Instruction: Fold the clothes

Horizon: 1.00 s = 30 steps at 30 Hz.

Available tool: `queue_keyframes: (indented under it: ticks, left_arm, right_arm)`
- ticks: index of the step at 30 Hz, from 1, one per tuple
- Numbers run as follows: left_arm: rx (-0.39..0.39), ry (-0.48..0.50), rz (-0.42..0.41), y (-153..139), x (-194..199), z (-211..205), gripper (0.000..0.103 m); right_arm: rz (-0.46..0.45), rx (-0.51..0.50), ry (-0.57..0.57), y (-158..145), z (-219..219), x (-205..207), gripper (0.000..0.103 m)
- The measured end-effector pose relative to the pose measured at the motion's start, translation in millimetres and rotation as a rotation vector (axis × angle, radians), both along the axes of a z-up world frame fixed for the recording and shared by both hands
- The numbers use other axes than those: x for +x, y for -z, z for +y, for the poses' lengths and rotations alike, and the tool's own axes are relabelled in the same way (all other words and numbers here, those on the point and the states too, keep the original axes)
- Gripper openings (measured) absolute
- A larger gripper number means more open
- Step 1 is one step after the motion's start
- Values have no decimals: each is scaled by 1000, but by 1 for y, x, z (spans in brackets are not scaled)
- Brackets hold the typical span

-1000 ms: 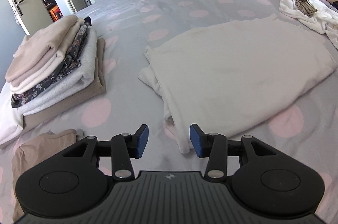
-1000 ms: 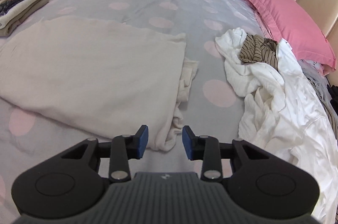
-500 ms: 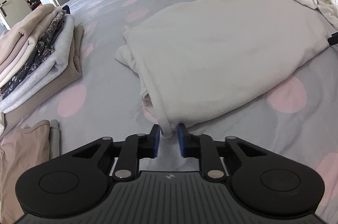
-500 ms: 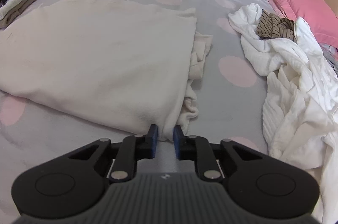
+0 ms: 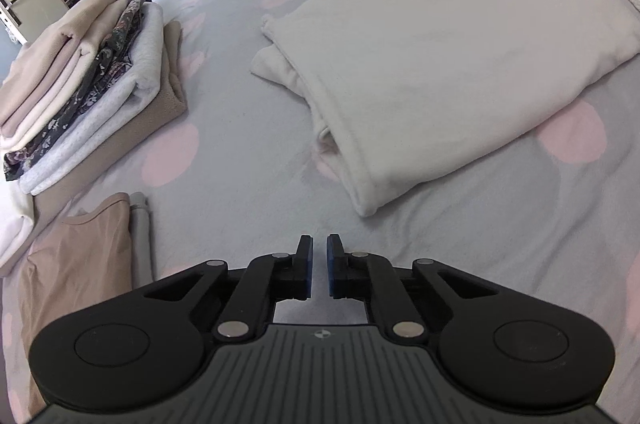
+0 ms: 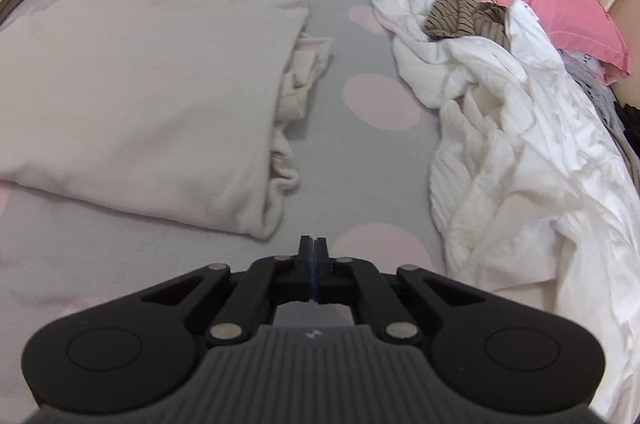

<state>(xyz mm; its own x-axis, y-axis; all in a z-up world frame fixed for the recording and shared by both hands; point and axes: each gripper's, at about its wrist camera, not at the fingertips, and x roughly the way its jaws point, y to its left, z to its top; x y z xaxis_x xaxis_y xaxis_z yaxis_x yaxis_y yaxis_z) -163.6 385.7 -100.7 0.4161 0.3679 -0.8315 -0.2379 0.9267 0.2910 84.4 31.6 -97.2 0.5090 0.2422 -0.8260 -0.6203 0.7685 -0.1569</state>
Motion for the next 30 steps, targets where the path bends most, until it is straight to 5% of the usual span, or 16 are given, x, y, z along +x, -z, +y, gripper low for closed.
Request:
queue_keyframes:
  ticks: [4,7,9,16,20,28,30]
  left_arm:
    - [88,48,-62,-9,-7,-16,19]
    - [199,161,-81,-8,-8,-40,19]
    - [273,243,-75,-4,-7,-56,19]
    - [469,455,53,32,5,-93,20]
    - [570,547,110,54,10,-99,32]
    - [707,594,150,81,31,-95,32]
    - [728,598,148,84,35,-93,32]
  right_arm:
    - [-61,-5,-3,-7,-6,-8,6]
    - [-158,-58,-115,-5,4,-29,32]
    - [-234,-104,-213,-3,13,-46,35]
    - [-479,-303,-549,18,40,-99,48]
    - [-557,-420,-692,41,45,-109,58]
    - [-667,-554,-777,69,56,-97,57]
    - [-687,-568,-779,73,59,-91,50]
